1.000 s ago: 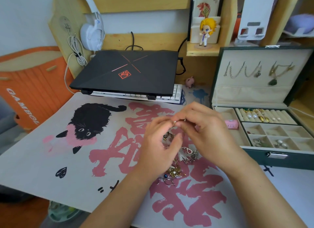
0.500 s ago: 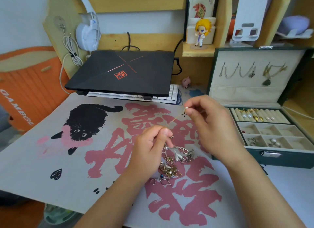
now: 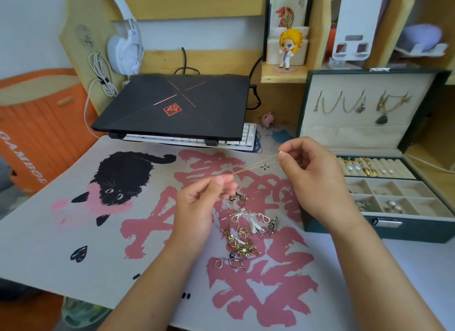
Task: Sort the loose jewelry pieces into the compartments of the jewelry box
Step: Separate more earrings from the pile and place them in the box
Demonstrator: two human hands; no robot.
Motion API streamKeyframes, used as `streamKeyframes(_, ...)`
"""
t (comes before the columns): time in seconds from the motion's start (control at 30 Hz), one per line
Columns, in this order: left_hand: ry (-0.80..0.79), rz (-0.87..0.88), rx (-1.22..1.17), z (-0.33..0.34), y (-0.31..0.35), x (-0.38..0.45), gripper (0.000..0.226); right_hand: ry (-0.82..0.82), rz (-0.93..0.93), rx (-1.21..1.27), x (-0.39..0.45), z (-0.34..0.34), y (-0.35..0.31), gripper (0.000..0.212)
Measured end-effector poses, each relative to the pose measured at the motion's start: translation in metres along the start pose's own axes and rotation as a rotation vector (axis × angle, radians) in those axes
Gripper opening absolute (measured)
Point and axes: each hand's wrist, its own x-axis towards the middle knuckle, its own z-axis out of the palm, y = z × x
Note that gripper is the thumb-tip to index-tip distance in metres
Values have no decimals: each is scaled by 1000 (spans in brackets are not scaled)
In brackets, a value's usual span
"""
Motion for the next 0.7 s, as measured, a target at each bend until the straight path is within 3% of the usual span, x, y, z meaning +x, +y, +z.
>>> streamKeyframes(0.33, 44, -194, -482, -1, 14, 5, 22, -100, 72, 8, -12, 27, 2, 15)
streamKeyframes(0.5, 80, -229, -497, -4, 15, 7, 20, -52, 210, 104, -20, 49, 6, 15)
streamKeyframes(0.7, 125, -245, -415, -4, 12, 7, 25, 21, 254, 89, -24, 58, 9, 14)
